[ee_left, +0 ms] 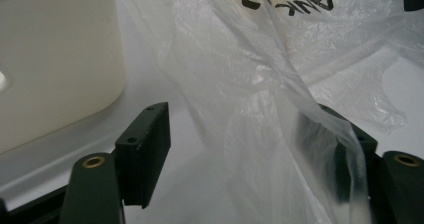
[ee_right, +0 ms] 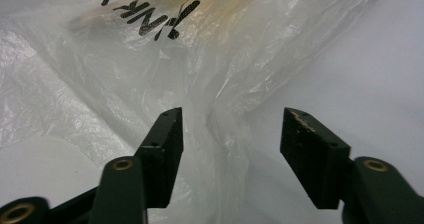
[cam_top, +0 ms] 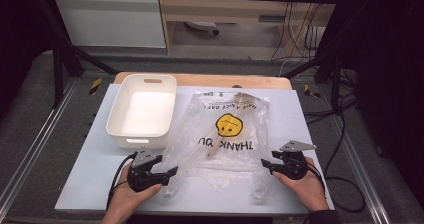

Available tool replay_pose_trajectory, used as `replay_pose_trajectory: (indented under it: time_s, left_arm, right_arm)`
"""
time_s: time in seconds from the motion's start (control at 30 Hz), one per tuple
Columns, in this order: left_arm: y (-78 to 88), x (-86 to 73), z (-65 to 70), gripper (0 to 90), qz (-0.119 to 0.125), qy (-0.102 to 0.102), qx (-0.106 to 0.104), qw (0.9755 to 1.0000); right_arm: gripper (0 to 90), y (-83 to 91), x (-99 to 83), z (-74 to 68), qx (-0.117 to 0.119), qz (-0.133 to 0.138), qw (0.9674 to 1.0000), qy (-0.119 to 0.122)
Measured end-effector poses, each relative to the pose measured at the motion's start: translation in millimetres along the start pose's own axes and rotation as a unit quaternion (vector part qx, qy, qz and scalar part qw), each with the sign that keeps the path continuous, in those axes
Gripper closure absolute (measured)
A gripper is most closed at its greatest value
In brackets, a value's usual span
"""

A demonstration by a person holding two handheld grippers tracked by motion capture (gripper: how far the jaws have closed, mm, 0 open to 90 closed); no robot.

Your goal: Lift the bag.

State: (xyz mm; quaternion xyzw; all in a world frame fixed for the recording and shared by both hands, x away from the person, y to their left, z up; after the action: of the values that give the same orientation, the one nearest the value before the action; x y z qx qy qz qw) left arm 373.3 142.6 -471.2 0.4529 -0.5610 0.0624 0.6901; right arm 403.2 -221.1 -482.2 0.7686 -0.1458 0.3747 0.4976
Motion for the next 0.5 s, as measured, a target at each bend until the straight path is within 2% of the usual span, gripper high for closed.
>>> replay_pose_trajectory:
  time_s: [0.13, 0.3, 0.37, 0.43, 0.5]
  left_arm:
    - [3.9, 2.5, -0.5, 22.7, 0.011, 0.001, 0.002, 0.9999]
    - [5.6, 7.5, -0.1, 16.7, 0.027, 0.012, 0.003, 0.9996]
    - [4.2, 10.0, -0.4, 14.8, 0.033, 0.017, 0.006, 0.9993]
    - [2.1, 12.1, 3.2, 13.6, 0.038, 0.018, 0.000, 0.9991]
    - [0.8, 13.3, 5.4, 13.6, 0.039, 0.010, 0.004, 0.9992]
  right_arm:
    - [31.0, -1.1, 1.4, -0.5, -0.003, 0.006, 1.0000, 0.001]
    - [19.5, -3.8, 2.4, -1.1, -0.010, 0.008, 0.9999, -0.001]
    - [18.3, -4.0, 3.6, -0.8, -0.012, 0.012, 0.9999, -0.002]
    - [17.4, -4.5, 3.7, -1.2, -0.013, 0.011, 0.9998, -0.004]
    - [16.7, -4.6, 3.5, -1.5, -0.013, 0.009, 0.9999, -0.002]
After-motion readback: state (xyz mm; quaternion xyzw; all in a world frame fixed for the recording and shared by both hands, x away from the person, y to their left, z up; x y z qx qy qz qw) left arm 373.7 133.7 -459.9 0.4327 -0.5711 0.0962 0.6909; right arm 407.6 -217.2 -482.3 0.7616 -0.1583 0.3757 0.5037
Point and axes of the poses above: each handheld gripper's, and its own axes: y roughly backward along the jaws, x roughly out of its top, z roughly to its right, the point moved 8 cm from there along -y, roughly forward along the jaws, and after that the axes turned 12 degrees about -y, right-handed, at the moved point
